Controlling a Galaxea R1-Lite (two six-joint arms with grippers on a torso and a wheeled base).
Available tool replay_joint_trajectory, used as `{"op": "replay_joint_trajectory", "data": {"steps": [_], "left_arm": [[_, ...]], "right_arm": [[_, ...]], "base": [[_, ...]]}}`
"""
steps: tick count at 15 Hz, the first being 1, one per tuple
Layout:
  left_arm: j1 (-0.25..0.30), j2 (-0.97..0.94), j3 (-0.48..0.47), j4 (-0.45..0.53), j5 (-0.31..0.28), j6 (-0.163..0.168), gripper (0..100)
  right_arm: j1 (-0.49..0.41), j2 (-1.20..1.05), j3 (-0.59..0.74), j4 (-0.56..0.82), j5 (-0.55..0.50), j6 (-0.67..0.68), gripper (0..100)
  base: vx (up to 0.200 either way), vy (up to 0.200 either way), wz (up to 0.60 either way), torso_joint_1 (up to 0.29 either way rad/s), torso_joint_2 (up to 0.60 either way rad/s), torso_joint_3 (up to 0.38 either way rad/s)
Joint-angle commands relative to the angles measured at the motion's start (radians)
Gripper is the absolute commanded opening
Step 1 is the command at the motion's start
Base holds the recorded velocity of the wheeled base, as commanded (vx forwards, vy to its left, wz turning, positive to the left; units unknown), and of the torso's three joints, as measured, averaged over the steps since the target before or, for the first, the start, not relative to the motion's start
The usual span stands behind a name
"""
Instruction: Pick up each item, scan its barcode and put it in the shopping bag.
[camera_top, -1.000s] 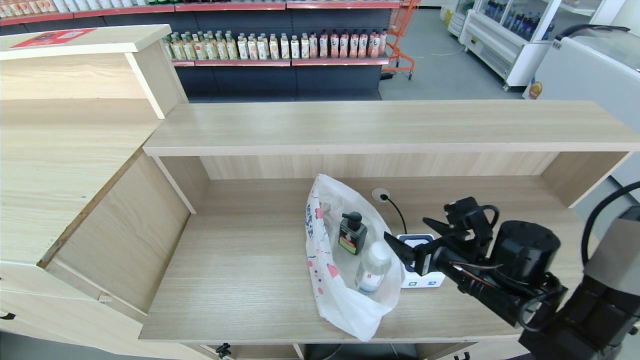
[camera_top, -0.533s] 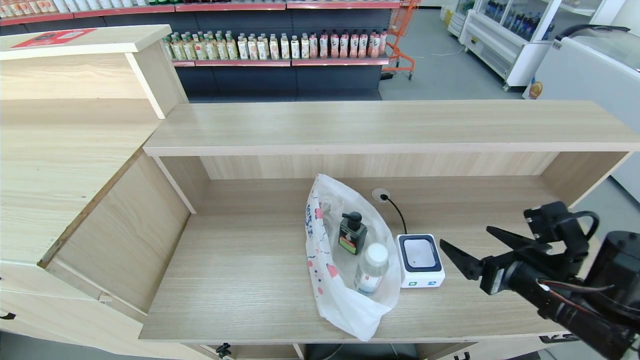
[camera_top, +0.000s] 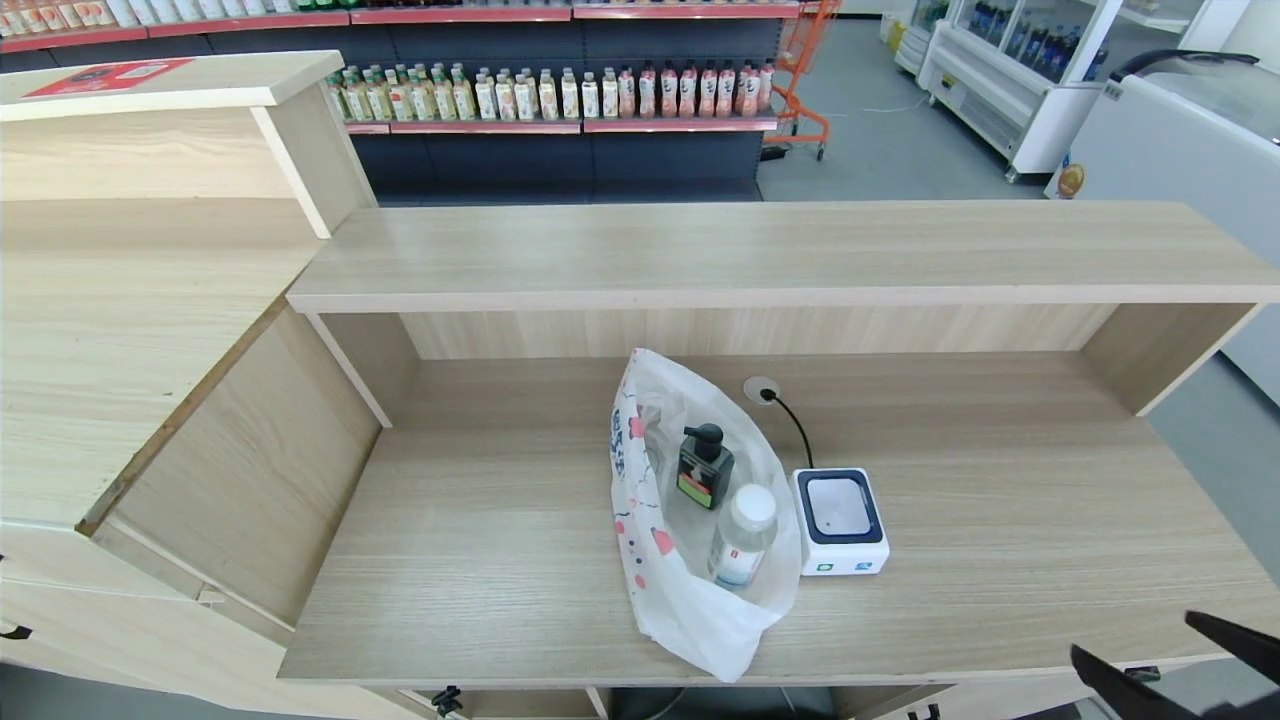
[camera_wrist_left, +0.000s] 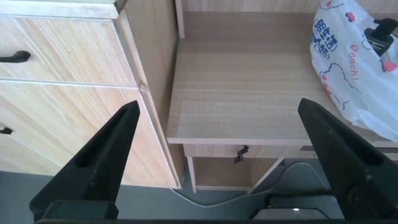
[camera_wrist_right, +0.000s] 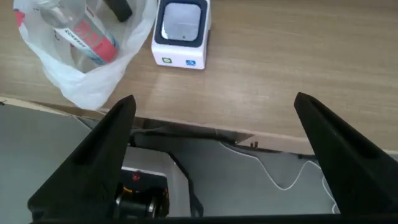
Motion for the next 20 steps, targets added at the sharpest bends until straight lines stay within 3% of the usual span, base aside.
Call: {"op": "replay_joint_trajectory", "data": {"steps": [1,3,8,20], "left_arm": [[0.0,0.0,0.0,0.0,0.0,0.001,100],[0.0,0.0,0.0,0.0,0.0,-0.001,100],[0.0,0.0,0.0,0.0,0.0,0.001,100],[0.0,0.0,0.0,0.0,0.0,-0.001,100]], "right_arm": [[-0.148,-0.565,0.015,0.415,0.013,-0.015,100],[-0.183,-0.722,0.015,0.516,0.048,-0.011,100],[-0.26,-0.818,0.015,0.542,0.12,-0.037,100],[-0.241,-0.85,0.015,0.543,0.12,-0.052,100]], "base": [[0.0,0.0,0.0,0.0,0.0,0.0],[0.0,0.0,0.0,0.0,0.0,0.0],[0.0,0.0,0.0,0.0,0.0,0.0],[0.0,0.0,0.0,0.0,0.0,0.0]]}}
